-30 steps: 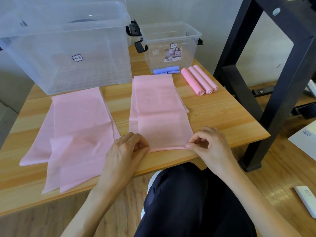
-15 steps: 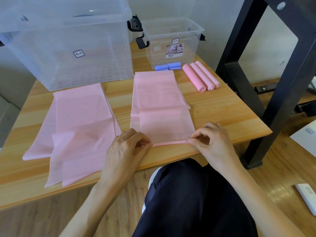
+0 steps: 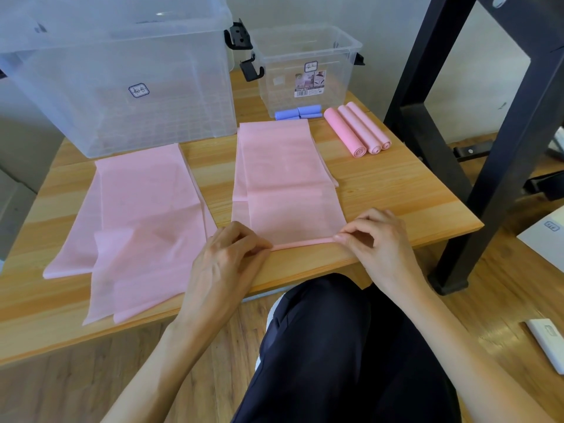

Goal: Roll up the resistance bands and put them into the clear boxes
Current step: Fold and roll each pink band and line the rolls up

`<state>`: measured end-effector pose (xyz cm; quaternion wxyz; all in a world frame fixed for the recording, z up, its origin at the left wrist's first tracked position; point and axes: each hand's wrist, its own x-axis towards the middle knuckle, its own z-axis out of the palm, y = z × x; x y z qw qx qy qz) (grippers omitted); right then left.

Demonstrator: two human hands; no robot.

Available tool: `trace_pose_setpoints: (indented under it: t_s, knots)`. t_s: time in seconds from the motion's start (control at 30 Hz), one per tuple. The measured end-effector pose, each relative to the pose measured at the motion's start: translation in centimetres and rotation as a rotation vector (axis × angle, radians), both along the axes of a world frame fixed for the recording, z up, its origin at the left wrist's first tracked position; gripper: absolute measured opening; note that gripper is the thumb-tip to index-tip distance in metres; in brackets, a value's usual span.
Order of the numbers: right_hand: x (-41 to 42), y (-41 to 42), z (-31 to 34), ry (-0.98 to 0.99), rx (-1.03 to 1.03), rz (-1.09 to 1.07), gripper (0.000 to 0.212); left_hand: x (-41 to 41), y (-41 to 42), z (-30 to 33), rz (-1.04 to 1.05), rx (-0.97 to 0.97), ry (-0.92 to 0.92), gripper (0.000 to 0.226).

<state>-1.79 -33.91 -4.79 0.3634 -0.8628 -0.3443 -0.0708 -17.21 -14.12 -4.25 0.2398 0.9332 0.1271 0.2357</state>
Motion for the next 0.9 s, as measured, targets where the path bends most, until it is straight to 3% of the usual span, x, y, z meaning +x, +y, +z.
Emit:
trace_pose_setpoints:
  t_s: [0.2, 0.43, 0.53, 0.77, 0.9]
  knots:
    - [-0.5, 0.3, -0.4, 0.003, 0.045, -0.022, 0.014, 1.0, -0.2, 0.0, 0.066, -0.012, 0.015, 0.008]
    - [0.0, -0.1, -0.2, 0.063, 0.067, 0.008, 0.027, 1.1, -0.3, -0.4, 0.054, 0.070, -0.038, 0.015]
    - [0.2, 0.4, -0.2, 0.045, 0.047, -0.003, 0.019, 1.1, -0.5, -0.5, 0.046, 0.069, -0.037, 0.020]
    - [-0.3, 0.3, -0.6, 0.025, 0.097, -0.013, 0.031, 1.2, -0.4, -0.1, 0.035, 0.074, -0.018, 0.007]
    - [0.1, 0.1, -0.6, 0.050, 0.086, 0.001, 0.022, 1.6, -0.1, 0.0, 0.076, 0.074, 0.003, 0.010]
